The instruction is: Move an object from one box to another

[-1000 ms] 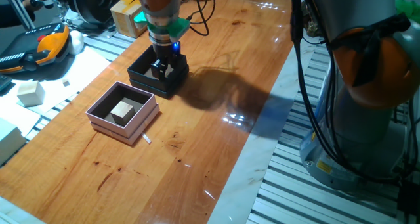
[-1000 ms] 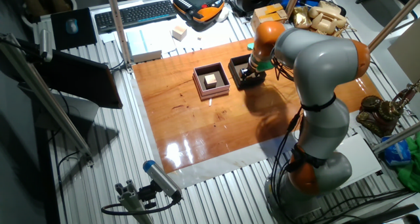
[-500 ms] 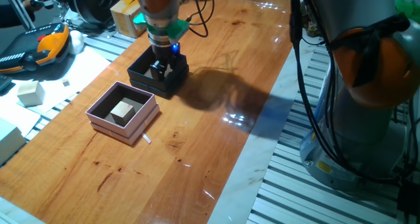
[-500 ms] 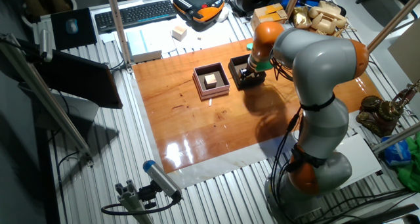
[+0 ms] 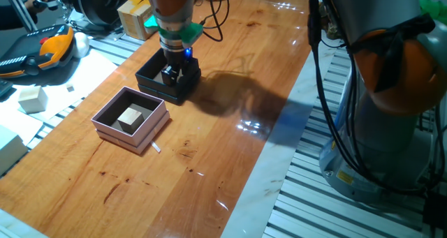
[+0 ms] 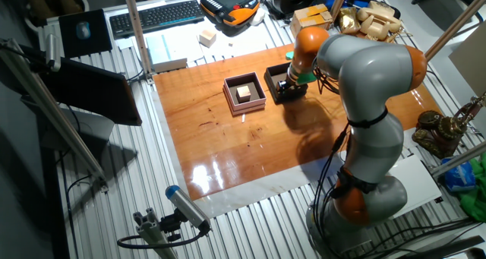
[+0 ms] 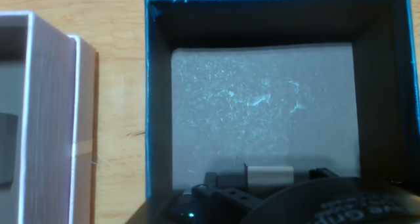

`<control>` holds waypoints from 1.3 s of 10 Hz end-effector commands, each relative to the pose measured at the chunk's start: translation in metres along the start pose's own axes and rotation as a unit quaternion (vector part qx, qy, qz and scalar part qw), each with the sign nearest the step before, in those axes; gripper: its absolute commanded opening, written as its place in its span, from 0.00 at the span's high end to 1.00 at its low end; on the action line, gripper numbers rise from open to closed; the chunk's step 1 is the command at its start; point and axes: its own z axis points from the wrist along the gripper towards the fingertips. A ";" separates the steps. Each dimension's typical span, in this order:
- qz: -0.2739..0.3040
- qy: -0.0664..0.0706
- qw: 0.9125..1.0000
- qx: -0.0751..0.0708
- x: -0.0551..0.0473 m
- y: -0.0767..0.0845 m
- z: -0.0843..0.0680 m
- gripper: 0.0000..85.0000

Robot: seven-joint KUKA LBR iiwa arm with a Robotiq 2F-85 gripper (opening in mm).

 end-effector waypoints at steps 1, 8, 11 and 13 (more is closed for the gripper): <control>-0.004 0.003 1.000 -0.002 0.000 0.000 -0.001 0.40; -0.021 0.006 1.000 -0.005 -0.001 0.000 -0.005 1.00; -0.016 0.008 1.000 -0.010 -0.004 0.003 -0.031 1.00; -0.010 0.005 1.000 -0.009 -0.007 0.010 -0.049 1.00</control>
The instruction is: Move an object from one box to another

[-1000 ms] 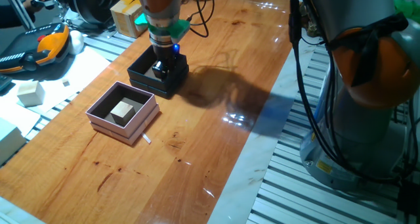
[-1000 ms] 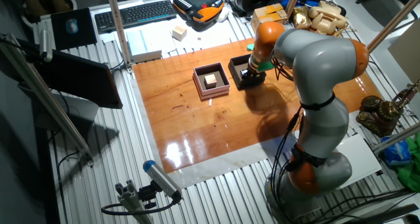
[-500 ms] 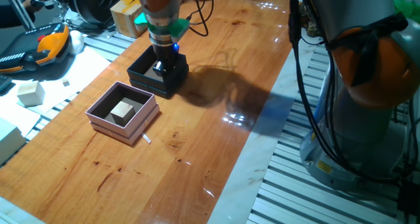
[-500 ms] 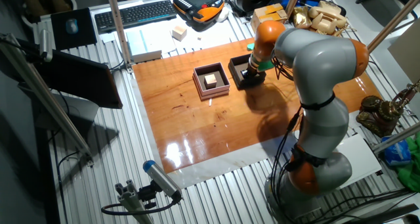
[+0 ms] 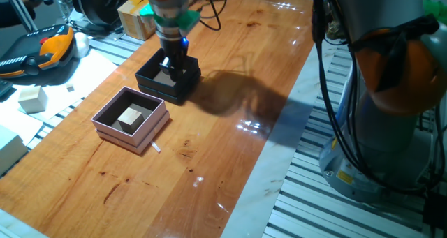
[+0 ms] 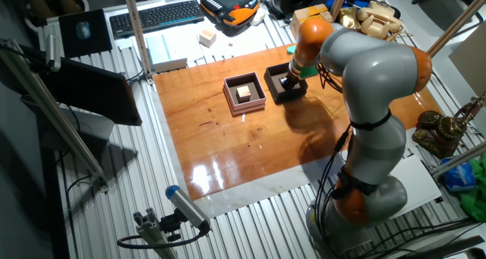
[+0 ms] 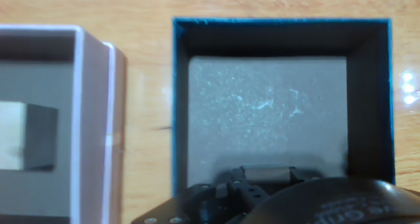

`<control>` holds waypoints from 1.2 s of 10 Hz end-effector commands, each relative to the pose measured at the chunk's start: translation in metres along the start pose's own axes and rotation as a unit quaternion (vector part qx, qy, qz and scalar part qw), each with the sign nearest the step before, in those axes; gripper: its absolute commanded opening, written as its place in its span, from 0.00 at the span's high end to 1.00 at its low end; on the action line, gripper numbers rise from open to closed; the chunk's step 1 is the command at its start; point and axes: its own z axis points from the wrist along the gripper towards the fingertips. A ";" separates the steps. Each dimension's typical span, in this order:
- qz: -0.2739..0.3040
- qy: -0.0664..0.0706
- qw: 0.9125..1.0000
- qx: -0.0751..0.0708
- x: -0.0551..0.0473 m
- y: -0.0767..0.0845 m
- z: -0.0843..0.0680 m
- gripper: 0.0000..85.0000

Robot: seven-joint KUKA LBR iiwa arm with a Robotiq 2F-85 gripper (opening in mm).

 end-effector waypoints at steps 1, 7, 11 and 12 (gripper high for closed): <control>0.003 -0.003 1.000 0.001 -0.003 0.004 -0.009 1.00; 0.015 0.020 1.000 0.013 -0.027 0.033 -0.069 1.00; 0.034 0.035 0.999 0.008 -0.030 0.061 -0.081 1.00; 0.039 0.036 0.999 0.008 -0.029 0.069 -0.080 1.00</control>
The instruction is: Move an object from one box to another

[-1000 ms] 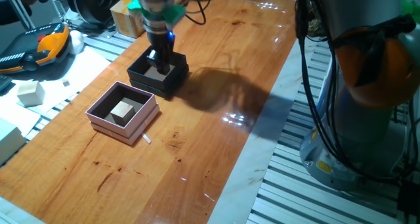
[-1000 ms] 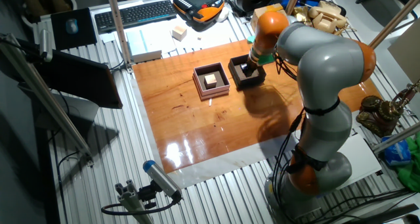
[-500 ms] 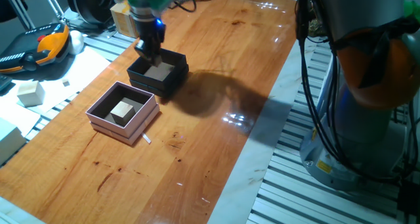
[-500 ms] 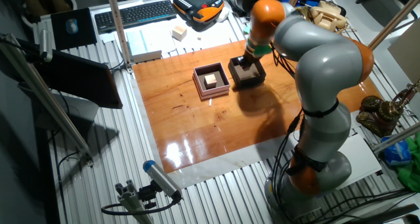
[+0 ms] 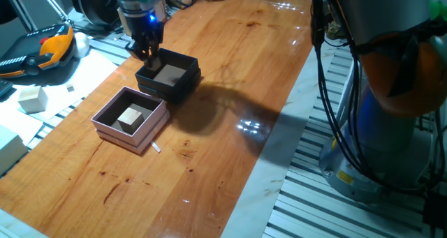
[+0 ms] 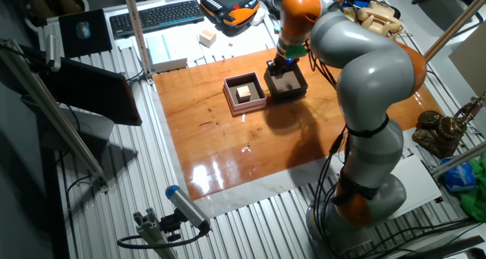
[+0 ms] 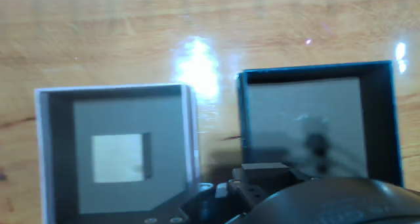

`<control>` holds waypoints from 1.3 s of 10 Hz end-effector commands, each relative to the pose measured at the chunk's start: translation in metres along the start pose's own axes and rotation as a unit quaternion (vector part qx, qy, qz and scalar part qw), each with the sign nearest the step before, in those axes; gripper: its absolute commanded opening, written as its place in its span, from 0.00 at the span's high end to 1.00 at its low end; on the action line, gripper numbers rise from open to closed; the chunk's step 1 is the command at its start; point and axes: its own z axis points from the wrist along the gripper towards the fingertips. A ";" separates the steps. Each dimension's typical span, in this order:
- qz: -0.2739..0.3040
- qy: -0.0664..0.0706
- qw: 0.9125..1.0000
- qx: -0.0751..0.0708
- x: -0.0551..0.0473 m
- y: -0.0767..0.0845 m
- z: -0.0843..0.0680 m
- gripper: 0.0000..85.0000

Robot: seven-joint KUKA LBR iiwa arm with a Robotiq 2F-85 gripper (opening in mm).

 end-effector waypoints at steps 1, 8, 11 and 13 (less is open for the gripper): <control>0.003 0.000 1.000 0.000 0.003 0.006 0.002 1.00; -0.044 0.010 0.999 -0.005 0.005 0.015 0.000 1.00; -0.043 0.022 0.999 0.002 0.005 0.015 0.000 1.00; -0.031 0.017 0.999 0.012 0.006 0.017 -0.002 1.00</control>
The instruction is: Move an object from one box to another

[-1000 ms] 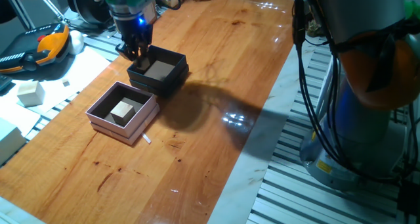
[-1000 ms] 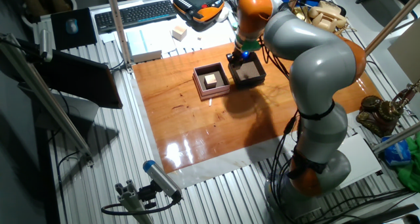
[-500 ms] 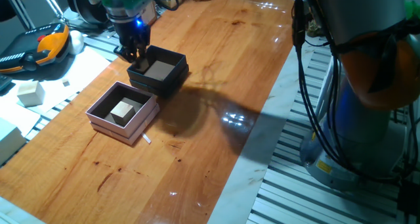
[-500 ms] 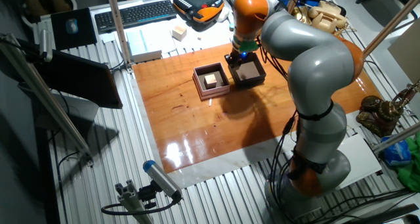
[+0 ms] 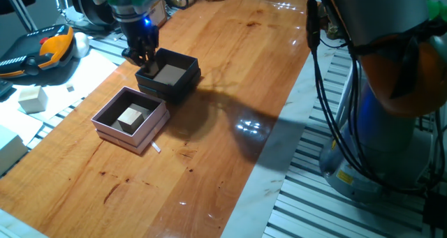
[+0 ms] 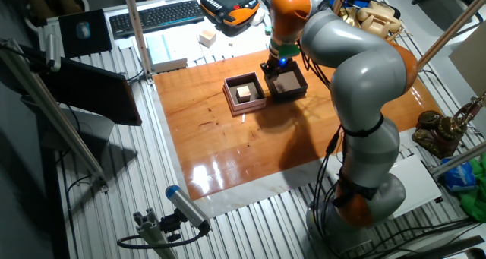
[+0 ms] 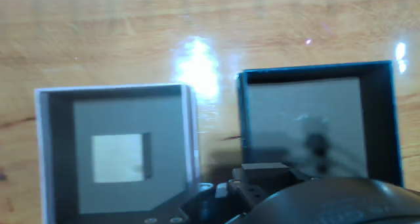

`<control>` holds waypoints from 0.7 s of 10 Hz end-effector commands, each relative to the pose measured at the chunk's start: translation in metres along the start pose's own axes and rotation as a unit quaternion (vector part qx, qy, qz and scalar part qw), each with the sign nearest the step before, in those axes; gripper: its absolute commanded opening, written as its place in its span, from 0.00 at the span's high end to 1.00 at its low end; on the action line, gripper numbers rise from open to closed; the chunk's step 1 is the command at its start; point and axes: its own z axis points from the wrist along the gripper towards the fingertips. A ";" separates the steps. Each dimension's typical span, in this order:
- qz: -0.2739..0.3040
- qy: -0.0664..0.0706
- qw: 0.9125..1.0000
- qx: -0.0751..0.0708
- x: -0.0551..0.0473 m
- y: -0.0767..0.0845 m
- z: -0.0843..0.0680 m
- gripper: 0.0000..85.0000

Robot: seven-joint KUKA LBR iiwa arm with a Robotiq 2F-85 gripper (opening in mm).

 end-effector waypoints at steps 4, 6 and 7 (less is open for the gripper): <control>0.094 0.011 0.996 0.000 -0.002 0.025 -0.014 1.00; 0.064 -0.005 0.998 -0.007 -0.011 0.049 -0.010 1.00; 0.051 -0.018 0.999 0.003 -0.014 0.065 -0.001 1.00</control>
